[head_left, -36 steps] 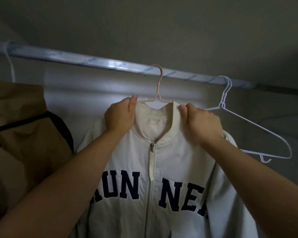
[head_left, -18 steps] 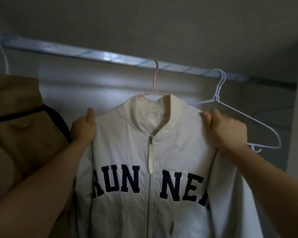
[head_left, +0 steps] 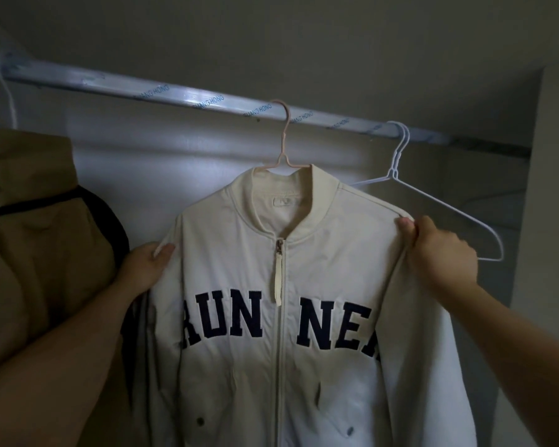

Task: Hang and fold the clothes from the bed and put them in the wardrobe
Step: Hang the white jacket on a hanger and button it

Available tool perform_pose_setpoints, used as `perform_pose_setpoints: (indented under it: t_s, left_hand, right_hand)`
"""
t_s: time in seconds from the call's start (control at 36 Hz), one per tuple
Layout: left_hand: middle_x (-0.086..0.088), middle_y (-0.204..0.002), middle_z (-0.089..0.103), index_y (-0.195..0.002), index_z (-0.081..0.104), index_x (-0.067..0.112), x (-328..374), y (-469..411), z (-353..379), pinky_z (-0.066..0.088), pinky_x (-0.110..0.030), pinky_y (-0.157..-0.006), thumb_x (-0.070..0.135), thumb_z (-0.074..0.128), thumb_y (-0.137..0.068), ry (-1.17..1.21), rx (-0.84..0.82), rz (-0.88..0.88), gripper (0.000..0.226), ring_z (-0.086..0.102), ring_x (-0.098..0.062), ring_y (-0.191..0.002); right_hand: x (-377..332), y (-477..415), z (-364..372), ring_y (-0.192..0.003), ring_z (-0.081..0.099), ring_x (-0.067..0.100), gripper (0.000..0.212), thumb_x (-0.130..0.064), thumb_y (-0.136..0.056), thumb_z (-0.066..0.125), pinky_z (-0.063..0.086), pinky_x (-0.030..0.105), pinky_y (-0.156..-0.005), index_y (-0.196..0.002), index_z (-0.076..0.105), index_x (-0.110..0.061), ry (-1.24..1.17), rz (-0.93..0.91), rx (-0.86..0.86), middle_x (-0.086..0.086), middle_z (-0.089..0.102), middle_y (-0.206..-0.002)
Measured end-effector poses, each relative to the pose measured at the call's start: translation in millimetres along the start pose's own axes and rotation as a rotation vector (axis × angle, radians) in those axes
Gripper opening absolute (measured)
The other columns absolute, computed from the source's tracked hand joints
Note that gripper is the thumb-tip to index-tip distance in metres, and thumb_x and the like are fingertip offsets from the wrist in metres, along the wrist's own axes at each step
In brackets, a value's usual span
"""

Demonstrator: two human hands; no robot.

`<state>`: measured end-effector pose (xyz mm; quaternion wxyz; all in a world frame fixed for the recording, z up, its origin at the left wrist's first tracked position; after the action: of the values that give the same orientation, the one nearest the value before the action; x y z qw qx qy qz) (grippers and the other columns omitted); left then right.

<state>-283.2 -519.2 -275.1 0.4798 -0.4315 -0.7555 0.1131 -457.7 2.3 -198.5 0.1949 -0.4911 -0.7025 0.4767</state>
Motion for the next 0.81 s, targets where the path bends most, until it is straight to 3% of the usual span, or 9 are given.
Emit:
perform_pose_setpoints:
  t_s: [0.08,0.17,0.25,0.36,0.44,0.58,0.69,0.75,0.81]
  left_hand:
    - [-0.021,-0.113,0.068,-0.114,0.066,0.0,-1.4,0.6,10.5,0.047,-0.036,-0.085,0.024,0.049,-0.105,-0.002,-0.105,-0.033,0.031,0.064,-0.035,-0.105]
    - [-0.023,-0.125,0.063,-0.127,0.06,-0.002,-4.4,-0.9,13.2,0.046,-0.036,-0.092,0.017,0.05,-0.103,-0.101,-0.13,-0.049,0.032,0.06,-0.037,-0.113]
    - [-0.026,-0.125,0.062,-0.124,0.061,-0.003,-14.7,-8.0,6.7,0.045,-0.036,-0.09,0.016,0.051,-0.102,-0.18,-0.08,-0.086,0.03,0.059,-0.039,-0.112]
    - [-0.036,-0.115,0.062,-0.106,0.064,-0.008,-19.8,-21.4,-14.3,0.047,-0.043,-0.085,0.005,0.051,-0.099,-0.277,0.111,-0.113,0.02,0.058,-0.049,-0.104]
    - [-0.039,-0.12,0.058,-0.111,0.063,-0.012,-16.0,-31.4,-14.1,0.045,-0.046,-0.089,0.002,0.048,-0.098,-0.278,0.135,-0.144,0.024,0.054,-0.053,-0.109]
    - [-0.038,-0.123,0.057,-0.111,0.063,-0.013,-6.0,-34.7,-4.0,0.044,-0.047,-0.098,-0.003,0.049,-0.095,-0.299,0.127,-0.19,0.024,0.054,-0.052,-0.116]
    - [-0.033,-0.137,0.051,-0.126,0.057,-0.01,-1.7,-32.7,-0.6,0.04,-0.047,-0.106,0.001,0.05,-0.097,-0.274,0.094,-0.27,0.032,0.048,-0.049,-0.126]
    - [-0.029,-0.134,0.054,-0.126,0.059,-0.002,12.3,-29.4,-2.0,0.045,-0.047,-0.102,0.004,0.052,-0.094,-0.234,0.102,-0.28,0.034,0.051,-0.046,-0.122]
    - [-0.023,-0.119,0.061,-0.113,0.063,0.01,38.2,-26.7,-7.9,0.052,-0.043,-0.089,0.01,0.056,-0.087,-0.202,0.171,-0.218,0.027,0.06,-0.042,-0.107]
  right_hand:
    - [-3.1,11.1,10.5,-0.08,0.058,0.043,0.048,-0.061,-0.102,0.011,0.035,0.043,-0.066,-0.09,0.035,-0.021,-0.2,0.137,-0.058,0.023,0.063,-0.092]
    - [-4.7,16.1,11.3,-0.073,0.047,0.033,0.042,-0.057,-0.104,0.011,0.035,0.043,-0.066,-0.09,0.032,-0.023,-0.249,0.162,-0.056,0.02,0.063,-0.093]
    - [-0.6,16.0,2.4,-0.07,0.054,0.04,0.043,-0.063,-0.101,0.008,0.035,0.042,-0.063,-0.086,0.027,-0.026,-0.134,0.041,-0.03,0.02,0.062,-0.085]
    - [13.5,4.3,-10.3,-0.069,0.061,0.042,0.042,-0.066,-0.101,0.017,0.034,0.04,-0.058,-0.084,0.028,-0.029,-0.009,-0.168,-0.045,0.015,0.062,-0.078]
    - [16.1,-3.6,-19.6,-0.064,0.063,0.04,0.04,-0.067,-0.1,0.018,0.034,0.037,-0.055,-0.084,0.027,-0.032,0.016,-0.303,-0.066,0.013,0.063,-0.071]
    - [14.7,-3.7,-22.8,-0.064,0.061,0.044,0.041,-0.064,-0.101,0.019,0.039,0.04,-0.055,-0.086,0.033,-0.028,-0.022,-0.336,-0.082,0.019,0.063,-0.069]
    - [9.6,0.7,-23.6,-0.064,0.062,0.044,0.034,-0.062,-0.098,0.023,0.044,0.041,-0.054,-0.087,0.033,-0.031,-0.059,-0.354,-0.096,0.018,0.064,-0.071]
    - [3.6,3.2,-26.6,-0.061,0.063,0.043,0.035,-0.064,-0.097,0.027,0.039,0.037,-0.053,-0.092,0.035,-0.03,-0.053,-0.39,-0.053,0.016,0.066,-0.073]
    - [-3.5,6.3,-29.3,-0.061,0.064,0.043,0.037,-0.063,-0.097,0.031,0.038,0.037,-0.054,-0.097,0.039,-0.027,-0.036,-0.416,-0.009,0.014,0.068,-0.078]
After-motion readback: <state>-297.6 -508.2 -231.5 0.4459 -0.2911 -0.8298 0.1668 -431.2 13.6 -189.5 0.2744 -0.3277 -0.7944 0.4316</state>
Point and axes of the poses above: each hand's wrist, its own y-axis away from the middle knuckle, its own z-axis out of the palm, x = y × z, the point moved 8 cm from there along -y, towards the middle knuckle
